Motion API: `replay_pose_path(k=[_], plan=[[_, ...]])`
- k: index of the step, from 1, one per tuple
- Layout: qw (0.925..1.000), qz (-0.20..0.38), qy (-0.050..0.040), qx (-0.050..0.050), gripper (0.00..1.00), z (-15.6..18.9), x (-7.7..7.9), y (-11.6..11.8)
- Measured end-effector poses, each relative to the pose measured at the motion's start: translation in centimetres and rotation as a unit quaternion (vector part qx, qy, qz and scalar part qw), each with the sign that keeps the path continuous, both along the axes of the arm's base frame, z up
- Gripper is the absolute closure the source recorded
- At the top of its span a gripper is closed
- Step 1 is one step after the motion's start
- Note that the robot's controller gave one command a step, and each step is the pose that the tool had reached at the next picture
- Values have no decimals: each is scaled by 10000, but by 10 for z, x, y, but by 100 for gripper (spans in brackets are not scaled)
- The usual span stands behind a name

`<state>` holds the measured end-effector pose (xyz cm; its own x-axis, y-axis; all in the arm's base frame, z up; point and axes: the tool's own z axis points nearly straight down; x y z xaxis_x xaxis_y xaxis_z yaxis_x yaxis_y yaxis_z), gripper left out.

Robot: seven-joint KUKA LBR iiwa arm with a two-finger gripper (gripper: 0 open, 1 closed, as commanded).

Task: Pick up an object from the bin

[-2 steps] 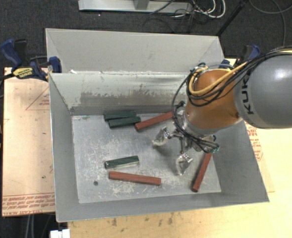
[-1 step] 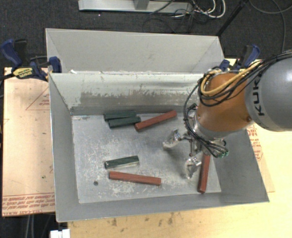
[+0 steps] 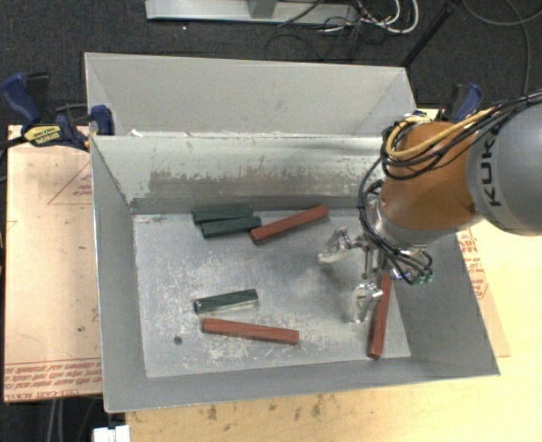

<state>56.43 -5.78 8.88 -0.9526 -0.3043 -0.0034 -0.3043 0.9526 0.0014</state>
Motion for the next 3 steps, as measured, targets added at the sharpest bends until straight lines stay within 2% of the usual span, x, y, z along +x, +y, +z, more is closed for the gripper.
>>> replay_pose_path(k=[1,2,3], plan=[[9913,1313,-6,-6,0,16,-6,-31],[9831,1830,-81,-17,100,-13,-20,-67],[9831,1829,-81,-16,100,-13,-20,-67]])
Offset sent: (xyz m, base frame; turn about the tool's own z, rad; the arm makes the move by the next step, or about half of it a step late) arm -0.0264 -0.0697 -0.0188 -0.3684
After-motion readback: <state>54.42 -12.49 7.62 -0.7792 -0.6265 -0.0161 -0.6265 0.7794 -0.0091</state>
